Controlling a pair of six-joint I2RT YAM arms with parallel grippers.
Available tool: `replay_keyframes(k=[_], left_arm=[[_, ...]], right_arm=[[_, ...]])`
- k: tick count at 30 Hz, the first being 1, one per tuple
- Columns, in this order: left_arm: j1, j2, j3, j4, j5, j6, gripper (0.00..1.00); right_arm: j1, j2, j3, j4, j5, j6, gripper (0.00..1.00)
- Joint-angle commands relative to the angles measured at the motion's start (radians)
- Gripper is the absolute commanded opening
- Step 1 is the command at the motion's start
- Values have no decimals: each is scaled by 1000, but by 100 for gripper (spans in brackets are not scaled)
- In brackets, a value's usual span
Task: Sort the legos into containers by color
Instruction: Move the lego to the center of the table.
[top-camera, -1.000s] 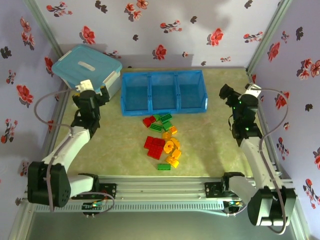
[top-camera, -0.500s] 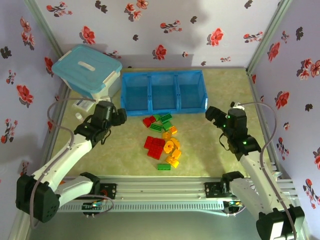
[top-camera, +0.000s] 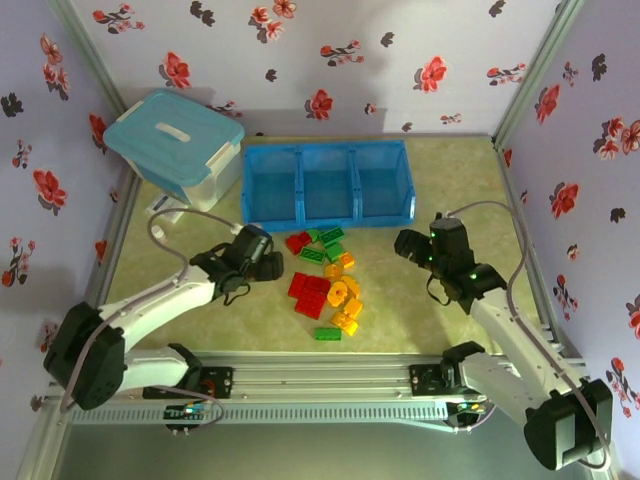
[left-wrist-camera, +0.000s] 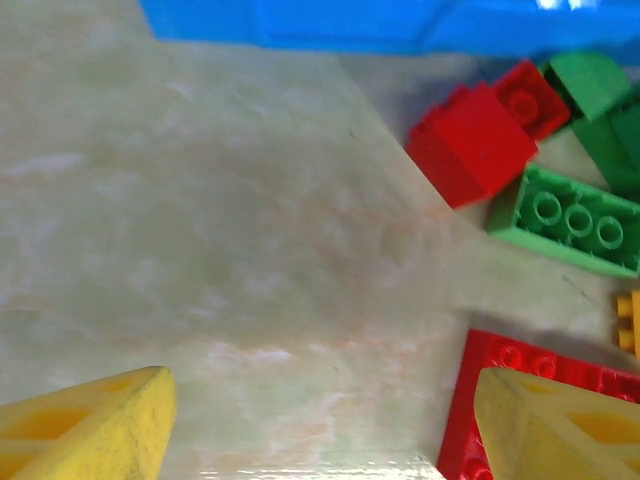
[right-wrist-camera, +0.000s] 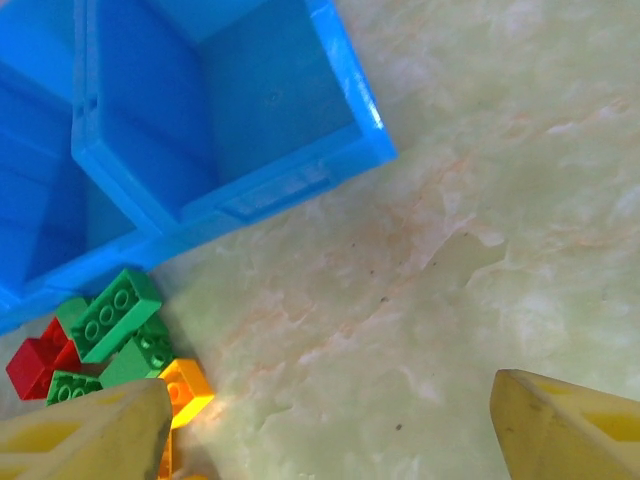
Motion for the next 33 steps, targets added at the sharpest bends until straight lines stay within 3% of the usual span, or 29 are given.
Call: replay_keyframes(k=[1, 8, 12, 33], left_arm=[[-45, 75, 25, 41, 42, 6, 75], [-124, 224, 109, 41, 93, 45, 62], [-151, 266, 135, 41, 94, 55, 61], [-158, 365, 165, 45, 94, 73, 51]], right_arm=[[38, 25, 49, -5, 40, 18, 82], [89, 57, 58, 5, 70, 30, 82], [98, 55, 58, 6, 75, 34, 82], [116, 37, 46, 7, 89, 45, 82]])
